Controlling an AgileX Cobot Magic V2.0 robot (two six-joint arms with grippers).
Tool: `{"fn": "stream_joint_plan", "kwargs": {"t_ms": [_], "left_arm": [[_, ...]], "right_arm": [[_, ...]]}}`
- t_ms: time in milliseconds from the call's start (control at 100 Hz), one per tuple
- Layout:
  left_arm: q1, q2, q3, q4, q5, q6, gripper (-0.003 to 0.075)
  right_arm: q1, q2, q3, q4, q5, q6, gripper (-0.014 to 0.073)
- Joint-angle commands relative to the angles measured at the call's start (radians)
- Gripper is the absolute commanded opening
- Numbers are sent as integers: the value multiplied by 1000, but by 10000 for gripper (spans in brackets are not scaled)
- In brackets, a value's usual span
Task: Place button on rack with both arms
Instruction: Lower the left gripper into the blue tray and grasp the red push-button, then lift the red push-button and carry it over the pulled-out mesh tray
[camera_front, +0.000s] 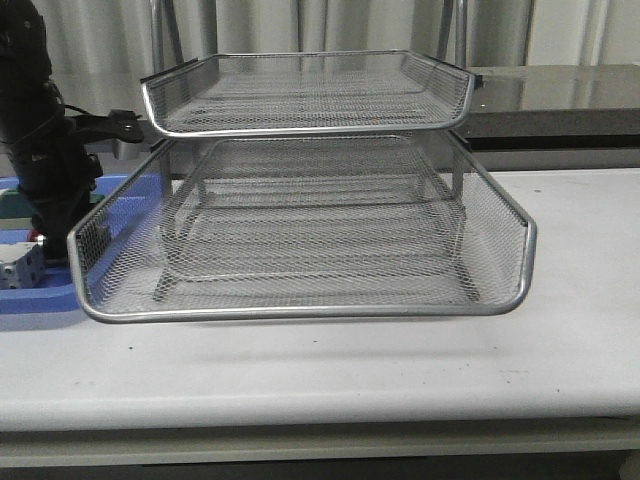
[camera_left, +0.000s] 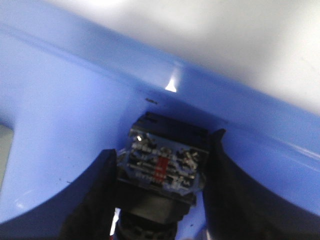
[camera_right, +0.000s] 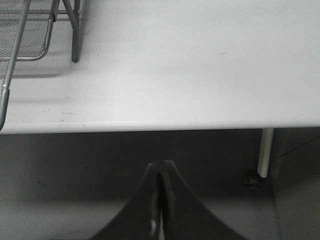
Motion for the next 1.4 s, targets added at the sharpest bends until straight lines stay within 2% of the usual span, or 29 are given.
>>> {"fn": "stream_joint_plan", "kwargs": {"t_ms": [0,470,760,1110,1260,1390], "left_arm": [[-3,-61,-19,8,-21,-9,-20],[-3,-255,-43,10,-7,-137,-20],[-3,-431,-43,1,136,-196,-20],[-3,-647,-43,-166,329,-196,-20],[-15,-721,-29,-215,329,-223,-20],[-80,-774,7,-217,329,-228,-20]], "right_arm": [[1,6,-33,-28,-48,0,-71],[1,6,-33,-28,-48,0,-71],[1,6,-33,-28,-48,0,-71],[1,6,-33,-28,-48,0,-71],[1,6,-33,-28,-48,0,-71],[1,6,-33,-28,-48,0,-71]]}}
